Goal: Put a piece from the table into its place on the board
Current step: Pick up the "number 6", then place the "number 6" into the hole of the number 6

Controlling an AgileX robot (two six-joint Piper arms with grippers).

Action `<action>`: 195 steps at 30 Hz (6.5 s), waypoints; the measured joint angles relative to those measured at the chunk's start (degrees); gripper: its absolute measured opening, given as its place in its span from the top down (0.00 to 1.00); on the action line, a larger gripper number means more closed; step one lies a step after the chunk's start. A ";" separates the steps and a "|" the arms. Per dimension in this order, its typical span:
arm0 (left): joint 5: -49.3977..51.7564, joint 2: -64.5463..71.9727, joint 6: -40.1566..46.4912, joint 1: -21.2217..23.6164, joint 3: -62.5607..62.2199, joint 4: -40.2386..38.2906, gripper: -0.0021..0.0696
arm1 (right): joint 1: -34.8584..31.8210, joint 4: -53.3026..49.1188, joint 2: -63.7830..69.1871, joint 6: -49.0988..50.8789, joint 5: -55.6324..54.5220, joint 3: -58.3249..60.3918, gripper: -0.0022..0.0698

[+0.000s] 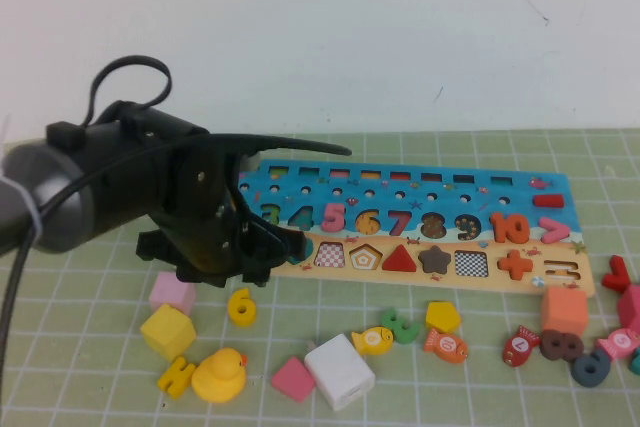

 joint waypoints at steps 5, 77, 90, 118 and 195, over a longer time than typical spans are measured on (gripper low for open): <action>1.35 4.25 -1.91 0.00 -2.85 0.86 0.43 | 0.00 0.00 0.00 0.00 0.00 0.00 0.97; 9.97 11.03 2.98 0.00 -7.31 4.67 0.49 | 0.00 0.00 0.00 0.00 0.00 0.00 0.97; 10.52 12.22 3.94 0.00 -7.31 5.27 0.60 | 0.00 0.00 0.00 0.00 0.00 0.00 0.97; -9.44 17.28 4.18 -3.24 -21.19 -5.66 0.62 | 0.00 0.00 0.00 0.00 0.00 0.00 0.97; 1.94 32.24 -3.46 -7.17 -41.95 3.22 0.63 | 0.00 0.00 0.00 -0.48 0.00 0.00 0.97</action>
